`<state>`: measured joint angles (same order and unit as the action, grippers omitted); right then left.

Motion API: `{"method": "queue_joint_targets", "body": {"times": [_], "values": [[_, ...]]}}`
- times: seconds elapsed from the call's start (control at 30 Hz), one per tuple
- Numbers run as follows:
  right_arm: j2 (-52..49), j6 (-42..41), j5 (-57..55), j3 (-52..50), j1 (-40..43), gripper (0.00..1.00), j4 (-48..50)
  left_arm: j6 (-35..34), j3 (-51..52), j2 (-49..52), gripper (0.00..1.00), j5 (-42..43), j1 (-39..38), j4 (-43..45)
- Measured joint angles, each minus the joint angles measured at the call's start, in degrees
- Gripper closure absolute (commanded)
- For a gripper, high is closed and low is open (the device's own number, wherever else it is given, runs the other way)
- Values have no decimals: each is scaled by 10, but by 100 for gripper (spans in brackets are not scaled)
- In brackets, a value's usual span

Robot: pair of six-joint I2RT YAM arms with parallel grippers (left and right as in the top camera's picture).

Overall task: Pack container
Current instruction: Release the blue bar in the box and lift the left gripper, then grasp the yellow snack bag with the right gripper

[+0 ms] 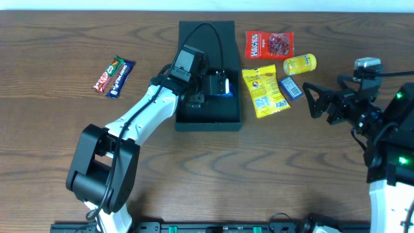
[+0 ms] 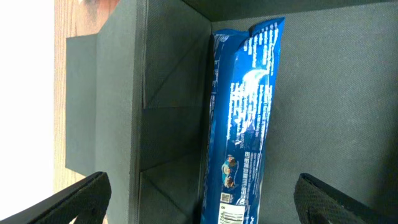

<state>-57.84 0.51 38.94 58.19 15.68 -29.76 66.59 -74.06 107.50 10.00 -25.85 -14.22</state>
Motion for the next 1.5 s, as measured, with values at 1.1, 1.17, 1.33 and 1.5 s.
{"method": "queue_joint_targets", "body": {"times": [1.1, 1.17, 1.33, 1.5], "values": [[-129, 5, -87, 0, -11, 1, -70, -658, -6, -147, 4, -280, 13, -61], [-167, 12, -106, 0, -30, 1, -52, -715, -6, -180, 4, -279, 13, -61], [-252, 19, -162, 0, -70, 1, 9, -772, -7, -281, 4, -263, 13, -96], [-320, 28, -224, 0, -98, 1, 67, -778, -7, -319, 5, -254, 13, -166]]}}
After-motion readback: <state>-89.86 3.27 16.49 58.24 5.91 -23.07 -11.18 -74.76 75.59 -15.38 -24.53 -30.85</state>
